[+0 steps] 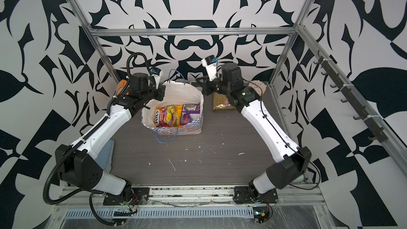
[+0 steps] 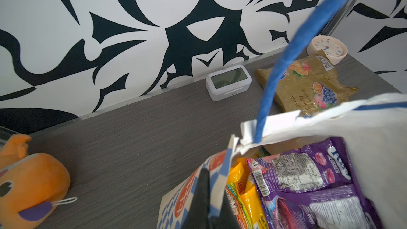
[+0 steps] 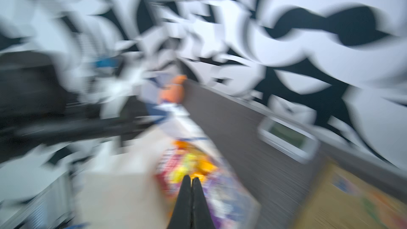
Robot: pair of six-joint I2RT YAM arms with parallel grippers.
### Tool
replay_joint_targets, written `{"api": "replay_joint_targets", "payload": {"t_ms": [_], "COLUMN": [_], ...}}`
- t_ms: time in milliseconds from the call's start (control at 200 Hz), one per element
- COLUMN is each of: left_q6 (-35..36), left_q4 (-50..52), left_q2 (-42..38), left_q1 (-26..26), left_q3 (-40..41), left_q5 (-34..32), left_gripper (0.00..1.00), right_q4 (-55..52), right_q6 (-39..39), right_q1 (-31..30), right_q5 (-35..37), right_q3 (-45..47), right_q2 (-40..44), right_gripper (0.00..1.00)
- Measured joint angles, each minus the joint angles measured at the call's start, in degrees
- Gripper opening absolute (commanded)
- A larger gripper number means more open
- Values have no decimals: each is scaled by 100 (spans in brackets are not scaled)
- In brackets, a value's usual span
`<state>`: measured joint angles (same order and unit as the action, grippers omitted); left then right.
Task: Take the snacks out of the paper bag
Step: Pick up the snack from the paper bag.
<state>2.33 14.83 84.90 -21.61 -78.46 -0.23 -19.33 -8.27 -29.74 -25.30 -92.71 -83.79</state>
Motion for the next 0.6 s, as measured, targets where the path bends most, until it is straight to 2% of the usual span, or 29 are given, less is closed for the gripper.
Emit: {"api": "replay_joint_targets", "payload": {"t_ms": [150,345,460,600], "left_q6": [2,0,7,7], "left_q4": [-85,-219,-389,-507], "left_q2": [-402,-890,-1110,-1176], "left_q1": [-87,-160,-234,-306], "left_q3": [420,953,1198,1261], "left_q5": [-22,0,7,33], "left_gripper": [0,0,0,0], "right_q4": [350,699,765,575], "right_q6": [343,483,476,483], "right_q1": [-702,-1121,-1357,-1558], "right_q5": [-94,7,546,973], "right_q3": [997,2568,2686,2350], "right_q2": [501,439,146,-280], "right_gripper": [0,0,0,0]}}
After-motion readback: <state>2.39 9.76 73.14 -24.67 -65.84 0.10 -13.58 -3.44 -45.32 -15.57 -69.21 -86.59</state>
